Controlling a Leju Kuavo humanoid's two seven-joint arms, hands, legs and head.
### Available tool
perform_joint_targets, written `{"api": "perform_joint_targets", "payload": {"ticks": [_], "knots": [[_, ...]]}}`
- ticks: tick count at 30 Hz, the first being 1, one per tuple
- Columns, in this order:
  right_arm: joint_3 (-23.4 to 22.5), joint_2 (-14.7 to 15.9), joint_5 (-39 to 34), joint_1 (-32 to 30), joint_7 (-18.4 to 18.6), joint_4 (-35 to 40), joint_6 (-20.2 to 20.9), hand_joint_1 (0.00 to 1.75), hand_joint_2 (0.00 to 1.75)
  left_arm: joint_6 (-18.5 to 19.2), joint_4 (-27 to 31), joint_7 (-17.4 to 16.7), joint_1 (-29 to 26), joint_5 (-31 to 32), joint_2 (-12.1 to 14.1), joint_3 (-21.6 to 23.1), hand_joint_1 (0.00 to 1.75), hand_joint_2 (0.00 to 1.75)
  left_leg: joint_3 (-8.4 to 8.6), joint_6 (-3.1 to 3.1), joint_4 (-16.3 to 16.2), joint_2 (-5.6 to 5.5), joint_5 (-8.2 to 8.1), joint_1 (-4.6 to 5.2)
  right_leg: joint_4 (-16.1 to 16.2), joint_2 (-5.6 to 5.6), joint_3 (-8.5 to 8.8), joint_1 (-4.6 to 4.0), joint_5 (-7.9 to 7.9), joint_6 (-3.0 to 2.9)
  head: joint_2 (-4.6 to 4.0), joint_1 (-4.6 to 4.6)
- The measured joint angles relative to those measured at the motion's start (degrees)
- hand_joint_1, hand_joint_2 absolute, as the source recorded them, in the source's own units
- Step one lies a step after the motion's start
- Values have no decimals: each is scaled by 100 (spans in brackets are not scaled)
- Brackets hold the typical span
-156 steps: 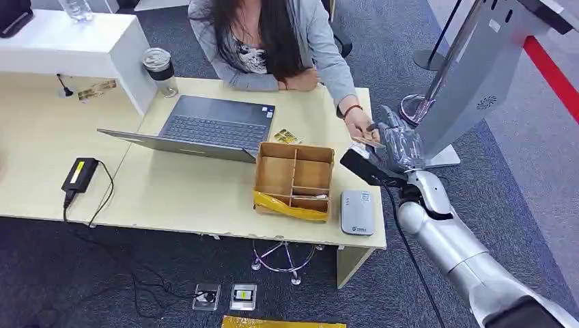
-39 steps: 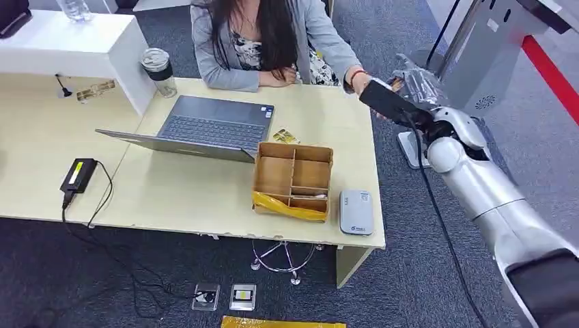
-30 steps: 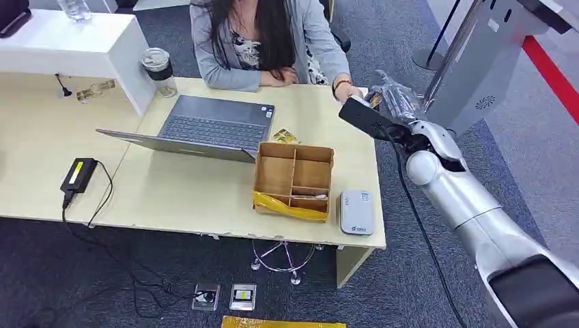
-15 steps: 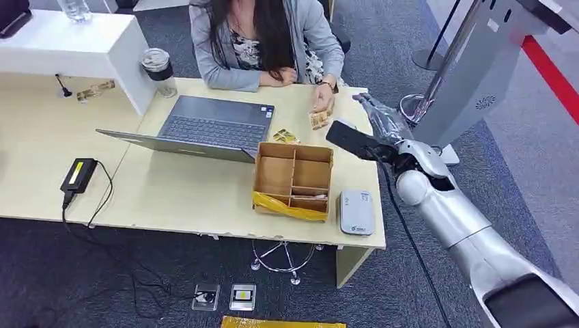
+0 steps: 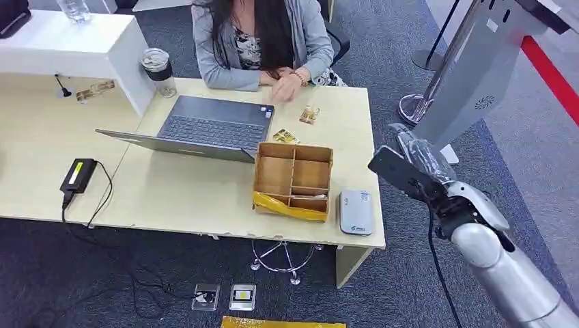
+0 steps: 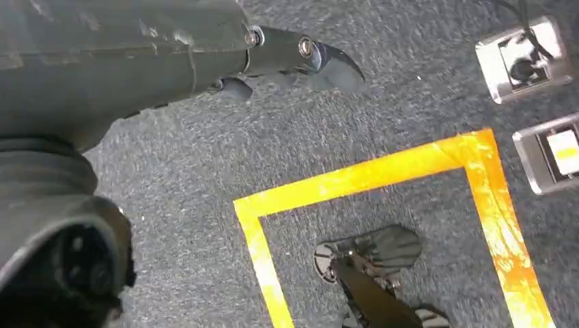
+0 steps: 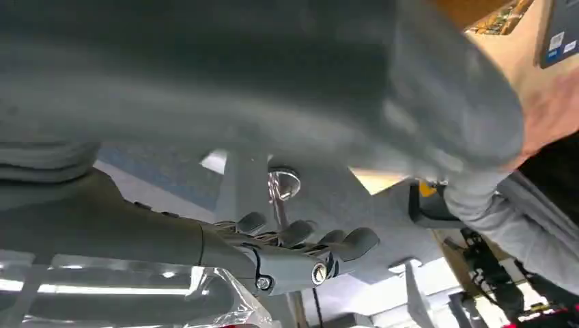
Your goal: Pass the card to the sensor for recognition and then transmit it.
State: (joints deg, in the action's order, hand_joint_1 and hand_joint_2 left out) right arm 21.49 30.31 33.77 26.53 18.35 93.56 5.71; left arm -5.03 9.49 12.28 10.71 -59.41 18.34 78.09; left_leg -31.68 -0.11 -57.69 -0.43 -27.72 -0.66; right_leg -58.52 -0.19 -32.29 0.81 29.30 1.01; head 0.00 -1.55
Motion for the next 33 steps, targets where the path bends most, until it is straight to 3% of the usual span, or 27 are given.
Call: {"api": "perform_joint_targets", "payload": {"ticks": [3,7,8,15,20,25,33], "knots": [[-107,247,-68,-528,396,752,-247,0,0,-127,0,-118,-8,-68,-35,-11,0,0,-4,0,1,0,0,0,0,-2,-1,0,0,0,0,0],[-190,533,72,-1027,519,1568,-337,0,0,-227,0,-223,0,-116,-85,-17,0,0,-1,-2,1,6,-3,0,0,3,-2,0,0,0,0,2],[-201,605,109,-1122,556,1711,-352,0,175,-262,0,-242,0,-123,-103,-17,0,0,-1,-2,1,7,-3,0,0,3,-2,0,0,0,0,0],[-147,827,531,-1820,748,2371,-912,0,175,-188,4,-284,0,-317,-186,-46,0,0,-2,-2,2,7,-3,0,0,4,1,0,0,0,0,2],[297,803,1392,-1985,882,2392,-1279,0,175,-153,7,-284,17,-317,-227,-79,0,0,-3,-2,4,8,-3,-1,-1,4,1,-1,1,-1,0,2],[699,635,1663,-2021,772,2179,-1740,0,175,-114,7,-313,30,-274,-245,-107,0,0,-4,-2,4,7,-3,-3,-1,4,1,-4,2,-3,0,0],[1042,324,1906,-2013,1107,1811,-1578,0,175,-7,9,-315,51,-193,-225,-109,0,0,-6,-2,4,7,-3,-4,-1,3,0,-4,3,-3,0,2]]}}
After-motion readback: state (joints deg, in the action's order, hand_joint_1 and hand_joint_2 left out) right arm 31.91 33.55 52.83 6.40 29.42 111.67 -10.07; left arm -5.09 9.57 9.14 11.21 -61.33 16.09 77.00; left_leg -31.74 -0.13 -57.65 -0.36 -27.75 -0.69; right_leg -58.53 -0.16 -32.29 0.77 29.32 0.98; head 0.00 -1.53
